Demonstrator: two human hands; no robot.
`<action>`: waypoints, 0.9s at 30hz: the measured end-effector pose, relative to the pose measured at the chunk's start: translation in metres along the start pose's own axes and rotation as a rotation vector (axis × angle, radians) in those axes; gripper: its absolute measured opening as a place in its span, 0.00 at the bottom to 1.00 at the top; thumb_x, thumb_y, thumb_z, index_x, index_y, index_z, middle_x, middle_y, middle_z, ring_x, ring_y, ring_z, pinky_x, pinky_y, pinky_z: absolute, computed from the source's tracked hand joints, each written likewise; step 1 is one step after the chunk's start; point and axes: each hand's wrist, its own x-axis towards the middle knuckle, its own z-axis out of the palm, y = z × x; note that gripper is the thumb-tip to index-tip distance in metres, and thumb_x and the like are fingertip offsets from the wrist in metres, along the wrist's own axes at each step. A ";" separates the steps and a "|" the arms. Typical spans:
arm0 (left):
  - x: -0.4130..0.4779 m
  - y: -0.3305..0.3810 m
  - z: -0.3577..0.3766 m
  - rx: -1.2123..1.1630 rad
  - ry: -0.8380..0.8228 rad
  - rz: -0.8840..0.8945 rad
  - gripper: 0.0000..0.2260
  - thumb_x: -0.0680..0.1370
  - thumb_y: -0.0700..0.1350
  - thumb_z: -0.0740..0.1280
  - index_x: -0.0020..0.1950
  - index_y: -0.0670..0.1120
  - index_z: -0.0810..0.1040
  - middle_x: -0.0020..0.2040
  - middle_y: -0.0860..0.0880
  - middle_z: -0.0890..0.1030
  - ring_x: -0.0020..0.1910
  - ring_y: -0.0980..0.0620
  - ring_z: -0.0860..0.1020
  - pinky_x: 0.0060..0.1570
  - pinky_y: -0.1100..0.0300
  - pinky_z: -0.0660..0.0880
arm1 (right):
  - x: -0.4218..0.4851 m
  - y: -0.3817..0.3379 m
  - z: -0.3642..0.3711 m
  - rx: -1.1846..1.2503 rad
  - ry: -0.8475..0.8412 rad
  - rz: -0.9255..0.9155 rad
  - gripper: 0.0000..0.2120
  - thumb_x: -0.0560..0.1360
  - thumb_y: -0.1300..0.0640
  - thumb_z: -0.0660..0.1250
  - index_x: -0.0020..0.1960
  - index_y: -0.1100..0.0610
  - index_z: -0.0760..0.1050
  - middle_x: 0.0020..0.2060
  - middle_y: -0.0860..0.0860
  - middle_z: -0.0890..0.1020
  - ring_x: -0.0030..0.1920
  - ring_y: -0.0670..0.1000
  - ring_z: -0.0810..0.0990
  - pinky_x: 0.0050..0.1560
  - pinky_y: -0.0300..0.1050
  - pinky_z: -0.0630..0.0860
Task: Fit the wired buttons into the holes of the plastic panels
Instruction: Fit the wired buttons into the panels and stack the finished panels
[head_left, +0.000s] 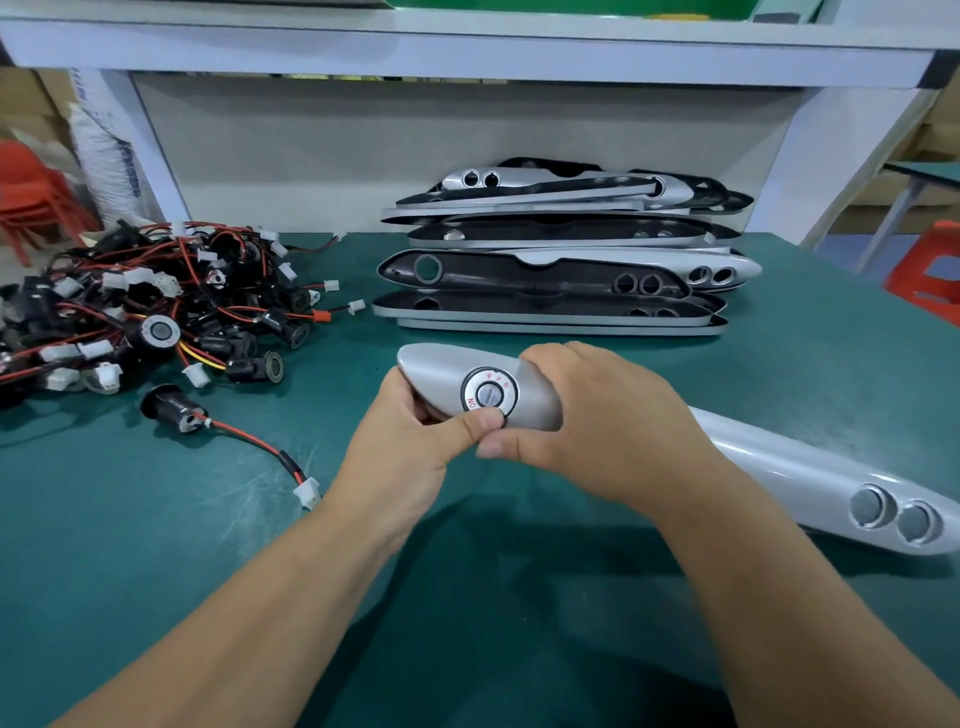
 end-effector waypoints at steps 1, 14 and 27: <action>0.000 -0.001 -0.001 -0.029 -0.032 -0.001 0.20 0.66 0.39 0.76 0.54 0.47 0.74 0.51 0.46 0.83 0.53 0.46 0.80 0.60 0.46 0.75 | 0.000 0.002 -0.002 0.047 -0.010 0.014 0.27 0.59 0.25 0.58 0.44 0.46 0.66 0.39 0.41 0.73 0.41 0.45 0.71 0.38 0.43 0.64; -0.003 0.005 -0.002 -0.228 -0.196 -0.009 0.12 0.73 0.43 0.69 0.54 0.44 0.74 0.44 0.49 0.85 0.39 0.52 0.82 0.43 0.62 0.79 | 0.011 0.014 -0.023 0.334 -0.174 0.102 0.14 0.64 0.37 0.70 0.37 0.45 0.72 0.28 0.37 0.75 0.30 0.39 0.71 0.33 0.41 0.63; -0.003 0.006 -0.015 0.022 -0.305 0.178 0.23 0.66 0.45 0.71 0.60 0.52 0.72 0.59 0.52 0.79 0.61 0.53 0.76 0.63 0.53 0.72 | 0.010 0.014 -0.044 0.265 -0.274 -0.034 0.19 0.60 0.32 0.66 0.37 0.46 0.69 0.29 0.39 0.74 0.30 0.41 0.70 0.31 0.35 0.63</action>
